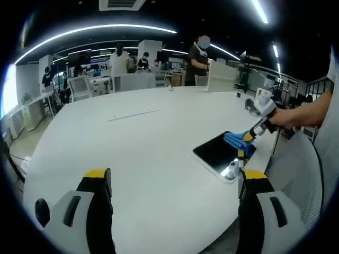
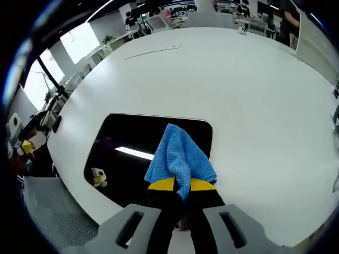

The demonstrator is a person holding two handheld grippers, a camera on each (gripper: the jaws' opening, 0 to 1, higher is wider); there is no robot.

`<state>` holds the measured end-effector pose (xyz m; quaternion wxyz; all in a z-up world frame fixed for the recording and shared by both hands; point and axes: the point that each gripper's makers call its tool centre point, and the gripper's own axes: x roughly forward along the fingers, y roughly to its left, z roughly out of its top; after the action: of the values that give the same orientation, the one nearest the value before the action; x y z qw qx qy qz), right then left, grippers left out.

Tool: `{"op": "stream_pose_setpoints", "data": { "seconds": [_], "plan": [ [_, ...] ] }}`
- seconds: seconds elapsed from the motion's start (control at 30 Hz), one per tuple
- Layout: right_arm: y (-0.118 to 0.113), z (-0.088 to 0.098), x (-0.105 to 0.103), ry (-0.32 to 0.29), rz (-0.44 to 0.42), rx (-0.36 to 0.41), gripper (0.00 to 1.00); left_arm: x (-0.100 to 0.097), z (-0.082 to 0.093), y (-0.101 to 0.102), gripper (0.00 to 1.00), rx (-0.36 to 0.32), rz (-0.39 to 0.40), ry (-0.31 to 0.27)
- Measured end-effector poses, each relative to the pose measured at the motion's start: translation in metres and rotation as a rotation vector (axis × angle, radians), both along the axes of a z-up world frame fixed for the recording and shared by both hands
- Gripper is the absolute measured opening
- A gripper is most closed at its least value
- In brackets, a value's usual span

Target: Wipe the mirror surface with the cleaning cloth until all visible marks leave the cleaned area.

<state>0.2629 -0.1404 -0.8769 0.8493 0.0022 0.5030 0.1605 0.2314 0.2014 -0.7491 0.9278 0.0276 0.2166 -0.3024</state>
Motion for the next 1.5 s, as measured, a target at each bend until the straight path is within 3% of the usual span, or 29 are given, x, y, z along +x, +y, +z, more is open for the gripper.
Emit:
{"op": "stream_pose_setpoints", "data": {
  "seconds": [0.7,1.5],
  "plan": [
    [0.0,-0.001,0.021,-0.027,-0.007,-0.028,0.02,-0.008,0.0,-0.001,0.99,0.004,0.007,0.001],
    [-0.005,-0.011,0.05,-0.039,-0.017,-0.041,0.02,-0.003,-0.004,0.002,0.99,0.0,0.01,0.004]
  ]
}}
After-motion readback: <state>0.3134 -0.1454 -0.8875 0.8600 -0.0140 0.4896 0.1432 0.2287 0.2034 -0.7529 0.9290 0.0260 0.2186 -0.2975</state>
